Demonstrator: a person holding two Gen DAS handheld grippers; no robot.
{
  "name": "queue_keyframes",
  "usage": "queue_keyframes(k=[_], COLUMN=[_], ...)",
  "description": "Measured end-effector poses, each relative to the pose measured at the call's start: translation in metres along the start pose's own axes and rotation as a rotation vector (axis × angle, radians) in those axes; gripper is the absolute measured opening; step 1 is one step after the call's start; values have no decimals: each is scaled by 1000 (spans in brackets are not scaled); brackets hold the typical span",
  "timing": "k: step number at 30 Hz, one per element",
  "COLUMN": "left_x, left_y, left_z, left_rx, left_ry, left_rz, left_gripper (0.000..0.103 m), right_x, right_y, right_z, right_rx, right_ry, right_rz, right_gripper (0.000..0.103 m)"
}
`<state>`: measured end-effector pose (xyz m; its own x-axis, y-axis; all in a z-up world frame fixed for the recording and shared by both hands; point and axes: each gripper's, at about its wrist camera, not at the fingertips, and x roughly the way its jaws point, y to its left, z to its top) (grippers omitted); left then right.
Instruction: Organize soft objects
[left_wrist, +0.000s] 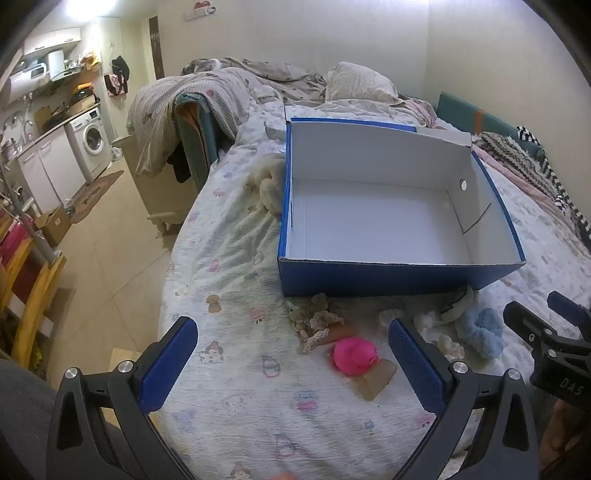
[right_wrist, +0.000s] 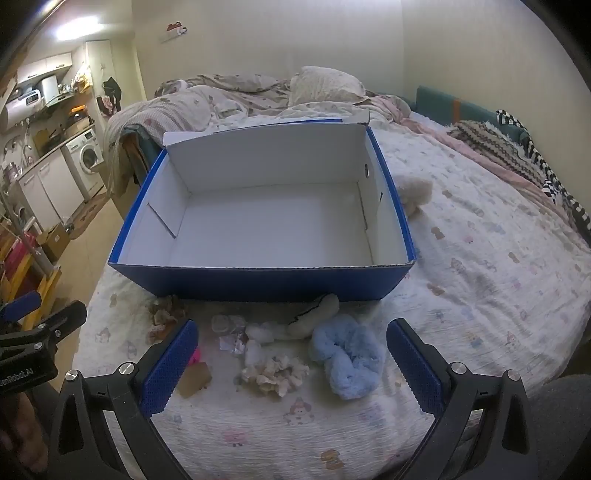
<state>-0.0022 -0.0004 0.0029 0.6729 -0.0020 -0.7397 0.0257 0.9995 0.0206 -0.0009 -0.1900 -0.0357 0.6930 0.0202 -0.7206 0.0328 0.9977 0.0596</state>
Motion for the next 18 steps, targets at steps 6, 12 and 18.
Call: queue_keyframes(k=[6,12,18], left_x=[0,0,0], left_y=[0,0,0], left_z=[0,0,1], left_rx=[0,0,0], left_ry=[1,1,0], left_rz=[0,0,2], left_gripper=[103,103,103], right_x=[0,1,1], right_y=[0,0,1], right_z=[-1,-1,-1], right_rx=[0,-1,-2], right_ry=[0,1,2], right_rz=[0,-1,-1], right_gripper=[103,103,103])
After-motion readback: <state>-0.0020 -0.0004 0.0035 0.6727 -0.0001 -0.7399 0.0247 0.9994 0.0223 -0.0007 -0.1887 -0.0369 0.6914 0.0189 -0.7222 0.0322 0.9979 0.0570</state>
